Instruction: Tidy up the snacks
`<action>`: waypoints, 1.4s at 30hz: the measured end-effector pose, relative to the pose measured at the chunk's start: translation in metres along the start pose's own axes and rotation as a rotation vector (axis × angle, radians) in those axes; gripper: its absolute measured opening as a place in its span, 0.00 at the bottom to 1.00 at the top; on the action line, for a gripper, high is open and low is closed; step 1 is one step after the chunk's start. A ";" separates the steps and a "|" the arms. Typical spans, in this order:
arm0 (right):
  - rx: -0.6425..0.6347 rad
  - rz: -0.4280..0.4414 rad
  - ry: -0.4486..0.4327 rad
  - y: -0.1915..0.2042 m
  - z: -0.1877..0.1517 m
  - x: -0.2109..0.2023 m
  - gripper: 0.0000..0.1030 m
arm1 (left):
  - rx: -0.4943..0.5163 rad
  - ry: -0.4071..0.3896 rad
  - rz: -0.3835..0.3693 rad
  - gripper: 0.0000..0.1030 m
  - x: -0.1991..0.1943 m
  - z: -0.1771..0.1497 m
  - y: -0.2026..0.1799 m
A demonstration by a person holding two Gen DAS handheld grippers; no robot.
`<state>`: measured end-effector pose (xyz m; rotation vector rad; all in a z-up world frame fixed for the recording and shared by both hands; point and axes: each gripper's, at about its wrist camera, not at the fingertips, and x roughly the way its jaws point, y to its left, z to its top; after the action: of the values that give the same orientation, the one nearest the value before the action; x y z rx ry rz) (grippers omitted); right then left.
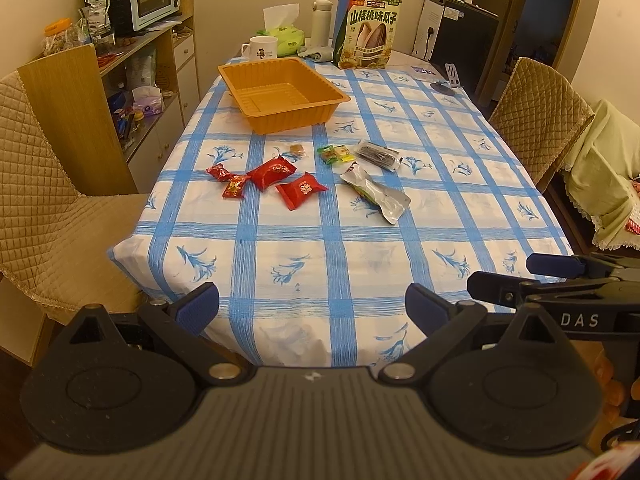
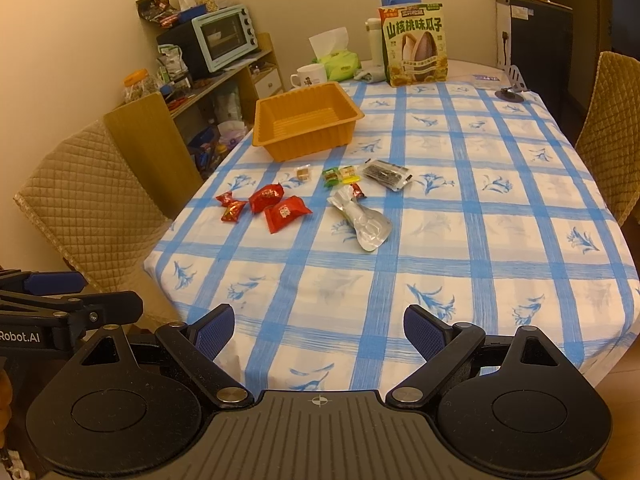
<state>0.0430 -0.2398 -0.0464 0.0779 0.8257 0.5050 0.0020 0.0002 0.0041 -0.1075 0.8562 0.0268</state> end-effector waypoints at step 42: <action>0.001 0.003 -0.001 0.004 0.003 0.000 0.89 | -0.001 -0.003 0.001 0.96 -0.002 0.004 0.003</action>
<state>0.0437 -0.2361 -0.0430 0.0800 0.8247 0.5072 0.0029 0.0038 0.0078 -0.1084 0.8536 0.0280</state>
